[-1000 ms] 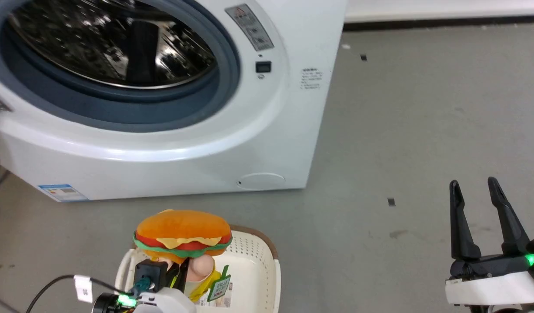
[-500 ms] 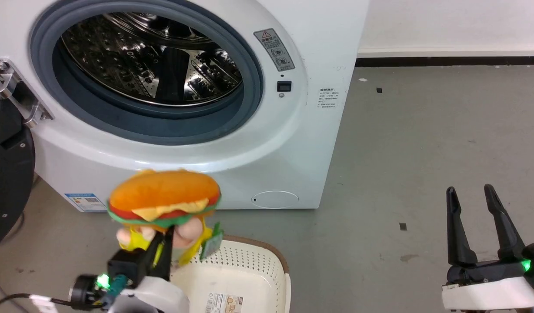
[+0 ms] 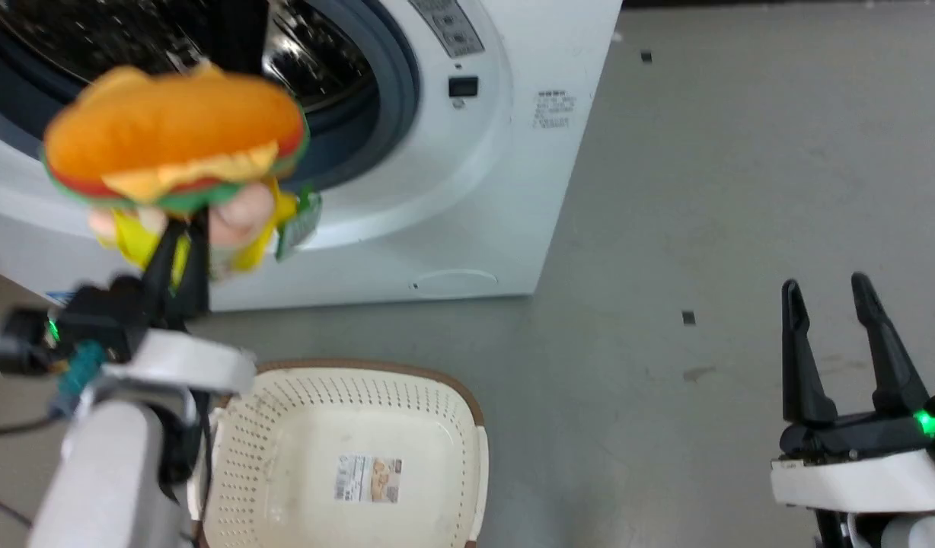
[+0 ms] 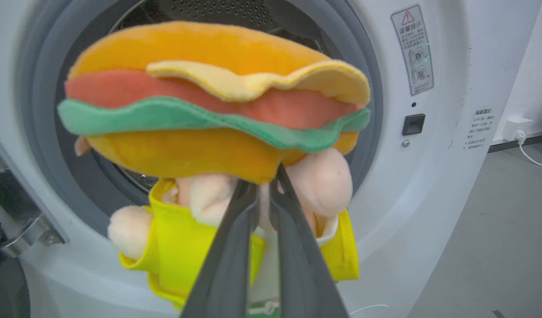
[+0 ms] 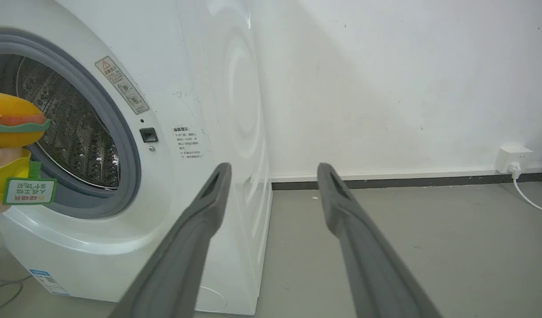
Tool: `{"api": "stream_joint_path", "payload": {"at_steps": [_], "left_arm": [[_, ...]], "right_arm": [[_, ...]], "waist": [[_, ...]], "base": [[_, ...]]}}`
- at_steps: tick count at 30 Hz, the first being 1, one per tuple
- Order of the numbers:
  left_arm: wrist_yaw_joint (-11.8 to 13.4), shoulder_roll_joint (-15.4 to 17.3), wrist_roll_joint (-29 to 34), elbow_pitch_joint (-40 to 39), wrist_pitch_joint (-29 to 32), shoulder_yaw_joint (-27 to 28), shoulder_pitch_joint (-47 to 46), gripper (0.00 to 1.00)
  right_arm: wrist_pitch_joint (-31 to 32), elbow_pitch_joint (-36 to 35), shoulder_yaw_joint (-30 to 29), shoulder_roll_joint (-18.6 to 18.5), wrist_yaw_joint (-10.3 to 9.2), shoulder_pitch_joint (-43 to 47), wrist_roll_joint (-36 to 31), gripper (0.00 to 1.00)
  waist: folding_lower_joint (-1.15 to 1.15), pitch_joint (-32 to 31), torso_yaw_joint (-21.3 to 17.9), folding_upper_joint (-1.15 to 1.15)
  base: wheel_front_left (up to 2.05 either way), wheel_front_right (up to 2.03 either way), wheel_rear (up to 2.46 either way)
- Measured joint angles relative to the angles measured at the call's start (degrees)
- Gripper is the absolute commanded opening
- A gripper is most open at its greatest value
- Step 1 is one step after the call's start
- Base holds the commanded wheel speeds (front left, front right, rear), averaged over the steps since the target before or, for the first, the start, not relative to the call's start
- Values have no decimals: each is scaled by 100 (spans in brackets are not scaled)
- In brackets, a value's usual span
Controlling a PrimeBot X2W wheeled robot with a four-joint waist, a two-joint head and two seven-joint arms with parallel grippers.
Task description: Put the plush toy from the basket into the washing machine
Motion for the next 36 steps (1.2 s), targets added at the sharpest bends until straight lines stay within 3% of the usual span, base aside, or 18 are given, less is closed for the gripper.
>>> {"api": "stream_joint_path", "payload": {"at_steps": [8,15,20,30,36], "left_arm": [[-149,695,111,165,740,164,-1601,0],[-407,1211,249,792,1404,88,-2894,0],[-646,1822,508,1573,1907,-211,-4247,0],[-753,2279,866,2626,2123,-923,-5937,0],[-756,2317,559,3343,2175,-1550,-6238,0]], "right_arm": [[0,-159,35,-1,0,-468,152,100],[0,-326,141,0,0,-766,360,100],[0,-364,234,0,0,-946,557,100],[0,-360,325,0,0,-1081,712,100],[0,-360,352,-1,0,-1131,775,100]], "waist": [[0,934,-286,0],[1,1661,-560,0],[1,2330,-810,0],[2,2998,-1165,0],[1,3146,-1273,0]], "base": [[0,0,0],[0,0,0],[0,0,0],[0,0,0],[0,0,0]]}}
